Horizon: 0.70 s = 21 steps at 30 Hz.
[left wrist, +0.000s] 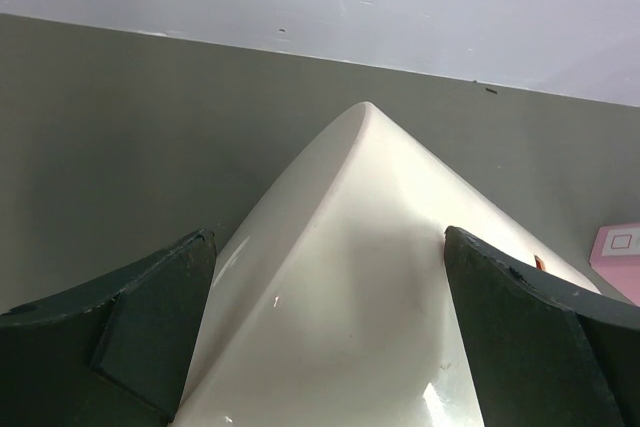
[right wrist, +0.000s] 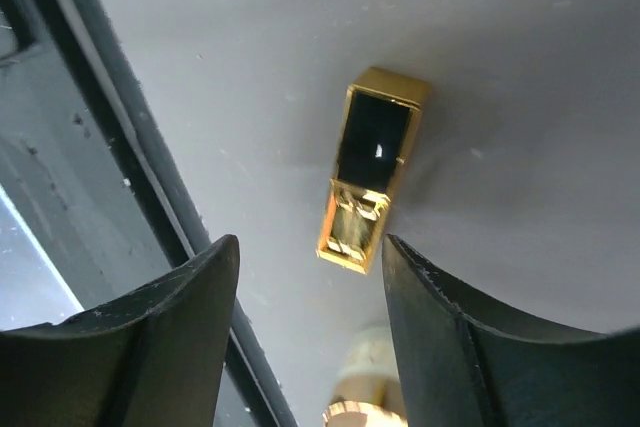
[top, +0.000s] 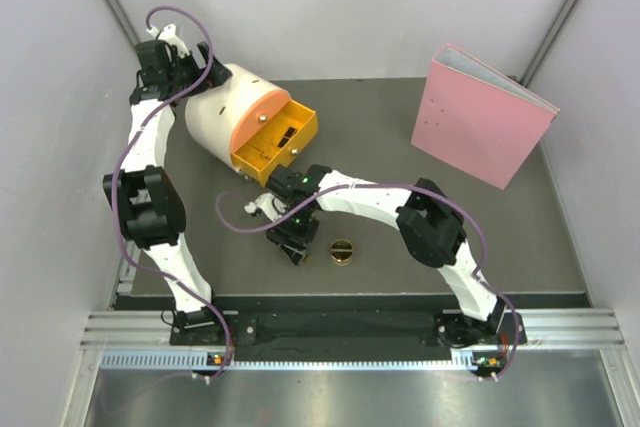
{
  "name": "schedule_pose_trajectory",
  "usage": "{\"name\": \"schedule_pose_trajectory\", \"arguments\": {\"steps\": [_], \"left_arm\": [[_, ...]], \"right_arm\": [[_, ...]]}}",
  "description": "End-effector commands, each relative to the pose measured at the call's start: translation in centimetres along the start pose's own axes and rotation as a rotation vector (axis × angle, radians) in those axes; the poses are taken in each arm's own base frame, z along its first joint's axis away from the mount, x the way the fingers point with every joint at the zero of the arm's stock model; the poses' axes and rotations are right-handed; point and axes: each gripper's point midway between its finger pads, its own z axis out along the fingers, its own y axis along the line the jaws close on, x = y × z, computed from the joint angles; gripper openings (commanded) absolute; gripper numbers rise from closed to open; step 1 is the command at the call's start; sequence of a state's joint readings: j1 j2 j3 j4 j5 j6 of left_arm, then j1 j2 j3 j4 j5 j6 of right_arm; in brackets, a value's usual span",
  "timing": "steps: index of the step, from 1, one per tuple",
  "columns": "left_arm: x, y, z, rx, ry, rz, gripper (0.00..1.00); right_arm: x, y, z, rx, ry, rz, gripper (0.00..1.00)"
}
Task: Organize the makeup
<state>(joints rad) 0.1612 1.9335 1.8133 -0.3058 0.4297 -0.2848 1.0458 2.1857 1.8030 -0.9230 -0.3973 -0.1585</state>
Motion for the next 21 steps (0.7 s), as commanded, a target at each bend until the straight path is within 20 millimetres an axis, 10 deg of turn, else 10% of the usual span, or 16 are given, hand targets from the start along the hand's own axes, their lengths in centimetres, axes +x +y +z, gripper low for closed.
{"name": "schedule_pose_trajectory", "arguments": {"steps": [1, 6, 10, 13, 21], "left_arm": [[7.4, 0.7, 0.0, -0.016, 0.230, -0.074, 0.99], [7.1, 0.2, 0.0, 0.006, 0.222, -0.078, 0.99], [6.9, 0.0, 0.0, 0.017, 0.221, -0.080, 0.99], [7.0, -0.2, 0.1, 0.024, 0.223, -0.085, 0.99], [6.6, -0.1, -0.1, 0.011, 0.211, -0.067, 0.99]], "right_arm": [[-1.0, 0.3, 1.7, 0.040, 0.008, -0.008, 0.58], [-1.4, -1.3, 2.9, 0.144, 0.025, 0.003, 0.50], [-0.5, -2.9, 3.3, 0.233, 0.067, 0.017, 0.10], [-0.1, -3.4, 2.4, 0.284, 0.071, 0.008, 0.00], [-2.1, -2.1, -4.0, 0.330, -0.065, -0.139, 0.00]]}}
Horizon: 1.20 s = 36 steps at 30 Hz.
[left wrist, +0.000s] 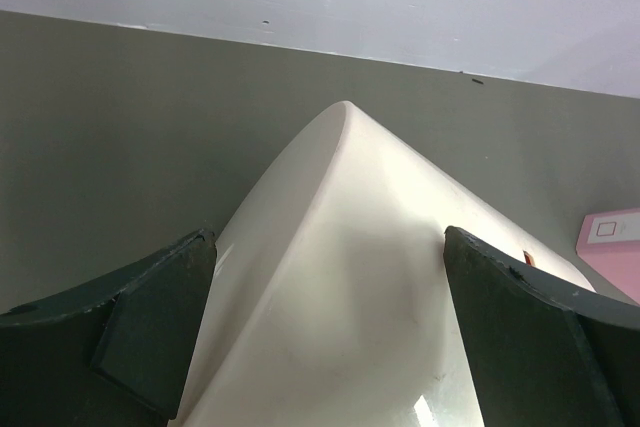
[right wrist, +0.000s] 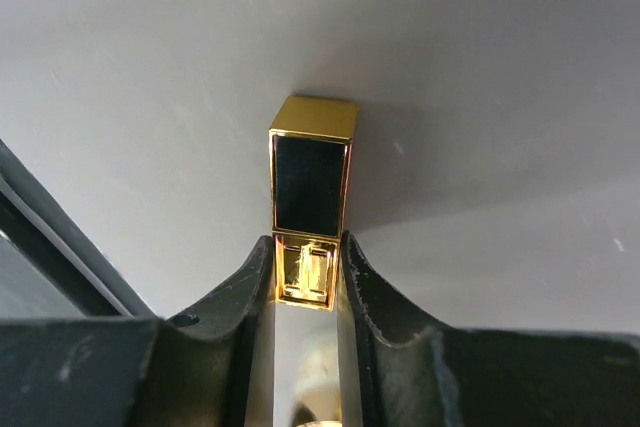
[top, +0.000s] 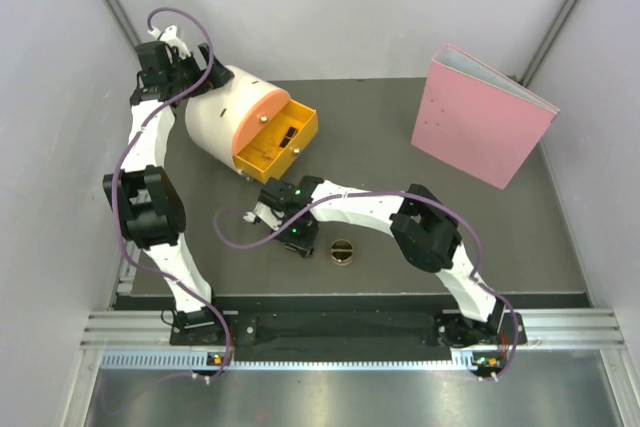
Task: Organize the makeup
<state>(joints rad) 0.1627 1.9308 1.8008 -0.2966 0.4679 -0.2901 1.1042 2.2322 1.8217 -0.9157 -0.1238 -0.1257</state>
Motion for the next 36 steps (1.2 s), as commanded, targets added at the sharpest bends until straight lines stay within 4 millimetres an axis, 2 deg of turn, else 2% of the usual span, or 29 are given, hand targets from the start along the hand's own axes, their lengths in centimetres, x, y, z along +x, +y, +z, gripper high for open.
{"name": "schedule_pose_trajectory", "arguments": {"steps": [1, 2, 3, 4, 5, 6, 7, 8, 10, 11, 13, 14, 17, 20, 22, 31, 36], "left_arm": [[6.3, 0.5, 0.0, -0.025, 0.203, -0.063, 0.99], [6.3, 0.7, 0.0, -0.031, 0.203, -0.061, 0.99], [6.4, 0.6, -0.1, -0.030, 0.203, -0.062, 0.99], [6.3, 0.6, -0.1, -0.029, 0.203, -0.057, 0.99], [6.2, 0.6, -0.1, -0.031, 0.203, -0.056, 0.99], [6.2, 0.7, -0.1, -0.038, 0.201, -0.053, 0.99], [6.1, 0.7, -0.2, -0.039, 0.197, -0.053, 0.99], [6.1, 0.7, -0.2, -0.039, 0.197, -0.054, 0.99], [6.0, 0.6, -0.1, -0.037, 0.195, -0.054, 0.99], [5.9, 0.6, -0.2, -0.036, 0.192, -0.053, 0.99], [5.7, 0.6, -0.1, -0.040, 0.190, -0.047, 0.99], [5.7, 0.7, -0.1, -0.041, 0.192, -0.046, 0.99], [5.3, 0.4, -0.2, -0.032, 0.190, -0.047, 0.99], [5.0, 0.1, -0.1, -0.023, 0.183, -0.053, 0.99], [4.8, 0.1, -0.1, -0.025, 0.179, -0.054, 0.99], [5.0, 0.1, 0.0, -0.025, 0.183, -0.055, 0.99], [4.8, 0.3, 0.1, -0.026, 0.180, -0.052, 0.99]], "right_arm": [[-3.0, -0.5, -6.6, 0.072, -0.184, -0.127, 0.00], [-3.6, -0.7, -7.6, 0.075, -0.220, -0.128, 0.00], [-4.8, -0.7, -9.7, 0.080, -0.287, -0.130, 0.00], [-6.1, -0.6, -10.8, 0.062, -0.349, -0.123, 0.00], [-7.0, -1.3, -12.2, 0.061, -0.393, -0.104, 0.00], [-9.1, -1.6, -14.7, 0.067, -0.473, -0.095, 0.00], [-10.0, -1.6, -16.0, 0.041, -0.515, -0.072, 0.00], [-11.9, -2.8, -19.0, 0.051, -0.602, -0.048, 0.00], [-13.6, -3.4, -20.5, 0.006, -0.666, 0.018, 0.00], [-14.8, -5.1, -22.5, 0.011, -0.737, 0.051, 0.00], [-15.8, -6.0, -23.5, -0.060, -0.794, 0.145, 0.00], [-16.3, -7.9, -24.2, -0.060, -0.845, 0.187, 0.00], [-16.9, -10.7, -24.5, -0.101, -0.921, 0.285, 0.00], [-17.1, -12.5, -23.7, -0.086, -0.929, 0.315, 0.00], [-17.2, -13.3, -22.5, -0.083, -0.910, 0.325, 0.00], [-17.2, -13.9, -19.9, -0.097, -0.880, 0.334, 0.00], [-17.2, -14.0, -19.3, -0.104, -0.873, 0.356, 0.01]]}}
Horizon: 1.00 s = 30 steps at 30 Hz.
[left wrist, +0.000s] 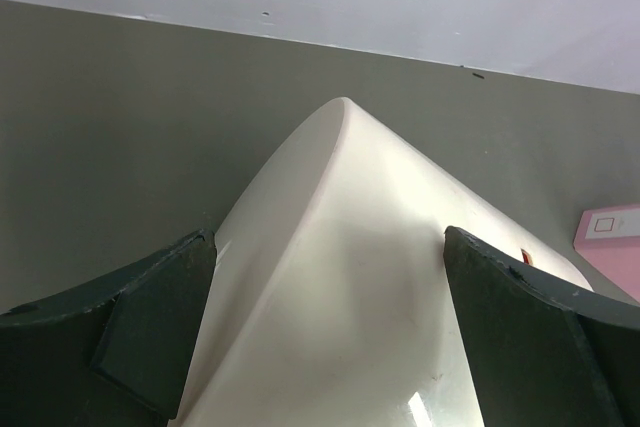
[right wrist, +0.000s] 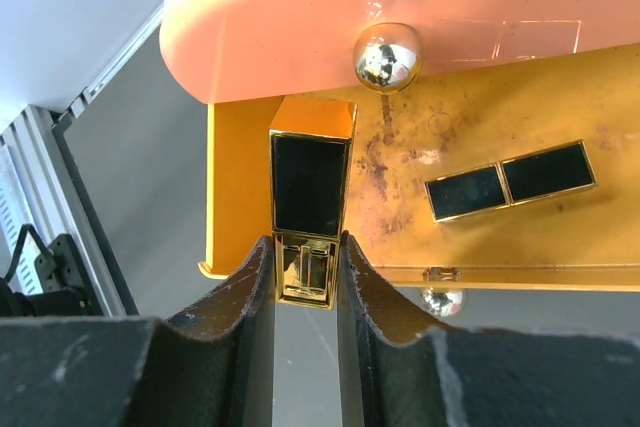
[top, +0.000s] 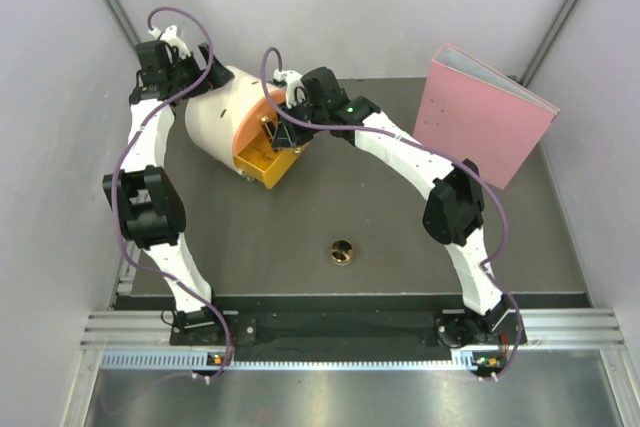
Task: Organize the makeup
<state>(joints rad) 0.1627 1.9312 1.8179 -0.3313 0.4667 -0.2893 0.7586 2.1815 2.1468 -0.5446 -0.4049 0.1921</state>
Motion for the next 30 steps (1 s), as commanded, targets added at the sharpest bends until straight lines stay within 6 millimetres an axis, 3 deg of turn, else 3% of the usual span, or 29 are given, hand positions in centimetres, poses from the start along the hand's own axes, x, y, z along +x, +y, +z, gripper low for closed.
{"name": "schedule_pose_trajectory", "arguments": {"steps": [1, 2, 6, 12, 19, 21, 22, 23, 24, 25, 26, 27, 28, 30], "left_arm": [[4.9, 0.5, 0.4, -0.022, 0.170, -0.047, 0.99], [4.8, 0.5, 0.4, -0.021, 0.166, -0.045, 0.99], [4.8, 0.6, 0.4, -0.026, 0.169, -0.042, 0.99], [4.9, 0.8, 0.4, -0.037, 0.175, -0.035, 0.99], [4.7, 0.7, 0.3, -0.037, 0.172, -0.034, 0.99], [4.8, 0.8, 0.4, -0.038, 0.173, -0.034, 0.99], [4.9, 0.8, 0.4, -0.037, 0.175, -0.035, 0.99], [4.8, 0.8, 0.4, -0.038, 0.173, -0.036, 0.99], [4.8, 0.8, 0.4, -0.037, 0.172, -0.034, 0.99], [4.7, 0.8, 0.4, -0.039, 0.172, -0.034, 0.99], [4.8, 0.8, 0.4, -0.038, 0.173, -0.034, 0.99], [4.8, 0.7, 0.4, -0.038, 0.174, -0.033, 0.99], [4.8, 0.8, 0.4, -0.039, 0.173, -0.034, 0.99], [4.8, 0.7, 0.4, -0.038, 0.174, -0.030, 0.99]], "right_arm": [[-2.3, 1.4, -0.4, -0.041, -0.079, -0.018, 0.03], [-2.4, 1.4, -0.4, -0.042, -0.081, -0.016, 0.04], [-2.5, 1.3, -0.2, -0.038, -0.088, -0.004, 0.30], [-1.9, 0.9, 0.1, -0.035, -0.069, 0.011, 0.40], [-3.0, 0.3, -0.9, 0.003, -0.104, 0.020, 0.40], [-4.3, -0.1, -2.5, 0.036, -0.151, 0.029, 0.40], [-3.8, -0.8, -2.5, 0.048, -0.160, 0.042, 0.40], [-4.9, -0.4, -3.9, 0.047, -0.203, 0.063, 0.37], [-3.6, -1.8, -4.0, 0.065, -0.195, 0.102, 0.34], [-5.3, -1.6, -5.5, 0.056, -0.268, 0.104, 0.30], [-5.4, -1.9, -5.9, 0.053, -0.290, 0.152, 0.11], [-4.0, -3.5, -6.1, 0.058, -0.277, 0.199, 0.03], [-5.5, -3.4, -7.2, 0.027, -0.344, 0.197, 0.00], [-4.1, -4.7, -7.6, -0.023, -0.337, 0.304, 0.00]]}}
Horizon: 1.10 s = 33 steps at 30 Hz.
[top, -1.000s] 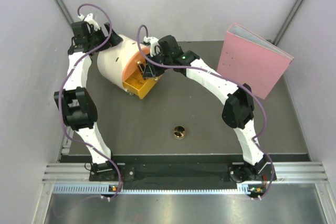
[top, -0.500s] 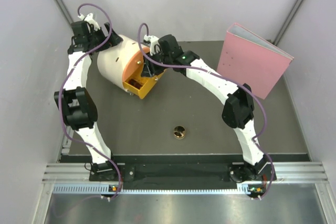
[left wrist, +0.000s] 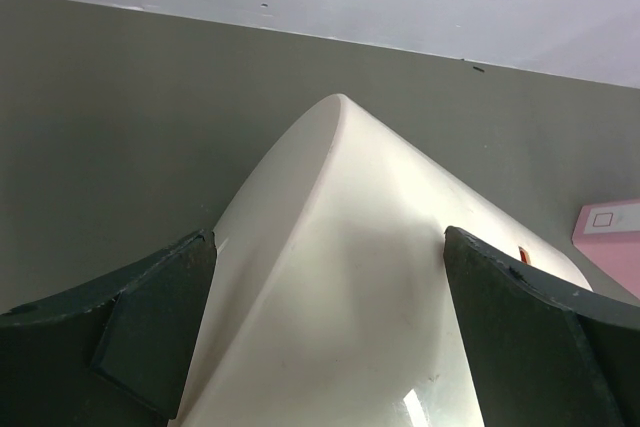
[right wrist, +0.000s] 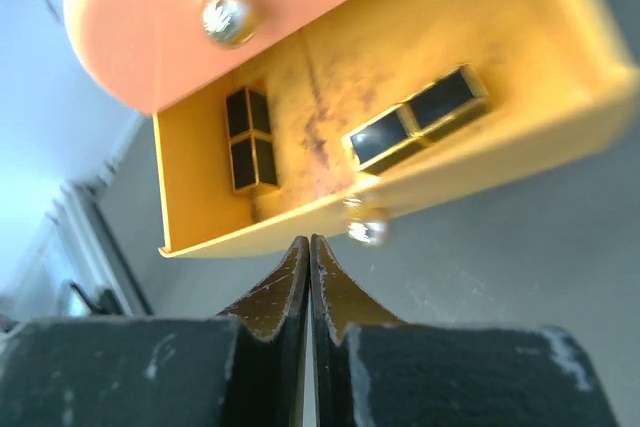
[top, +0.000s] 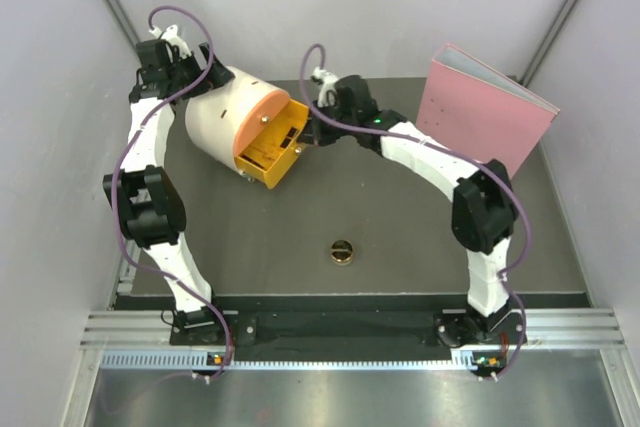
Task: Organize the makeup
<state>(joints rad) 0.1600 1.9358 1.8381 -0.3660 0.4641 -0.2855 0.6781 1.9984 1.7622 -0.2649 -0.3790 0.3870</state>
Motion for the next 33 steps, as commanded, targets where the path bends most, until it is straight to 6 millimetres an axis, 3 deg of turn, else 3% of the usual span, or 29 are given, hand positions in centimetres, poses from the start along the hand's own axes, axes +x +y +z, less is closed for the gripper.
{"name": "schedule_pose_trajectory", "arguments": {"steps": [1, 2, 6, 10, 16, 26, 31, 32, 33], "left_arm": [[4.7, 0.9, 0.5, -0.034, 0.158, -0.028, 0.99], [4.7, 1.0, 0.5, -0.035, 0.157, -0.025, 0.99], [4.7, 1.2, 0.4, -0.046, 0.159, -0.021, 0.99], [4.8, 1.4, 0.5, -0.048, 0.162, -0.023, 0.99], [4.7, 1.3, 0.5, -0.048, 0.159, -0.026, 0.99], [4.7, 1.1, 0.4, -0.042, 0.160, -0.030, 0.99], [4.8, 1.1, 0.5, -0.039, 0.162, -0.036, 0.99], [4.8, 1.0, 0.6, -0.036, 0.163, -0.035, 0.99], [4.8, 0.9, 0.6, -0.034, 0.162, -0.036, 0.99]], "right_arm": [[-6.2, -0.1, -4.6, -0.122, -0.231, 0.132, 0.00], [-7.1, -0.1, -5.0, -0.155, -0.273, 0.152, 0.00], [-6.2, -1.2, -4.8, -0.175, -0.238, 0.185, 0.00], [-3.8, -2.5, -2.2, -0.192, -0.151, 0.236, 0.00], [-2.7, -3.0, -0.2, -0.249, -0.116, 0.317, 0.00], [-3.6, -2.5, 1.6, -0.308, -0.109, 0.332, 0.00], [-3.5, -1.8, 3.8, -0.336, -0.084, 0.337, 0.00], [-4.0, -0.9, 4.0, -0.358, -0.079, 0.327, 0.00], [-3.1, -1.1, 5.0, -0.360, -0.056, 0.339, 0.00]]}}
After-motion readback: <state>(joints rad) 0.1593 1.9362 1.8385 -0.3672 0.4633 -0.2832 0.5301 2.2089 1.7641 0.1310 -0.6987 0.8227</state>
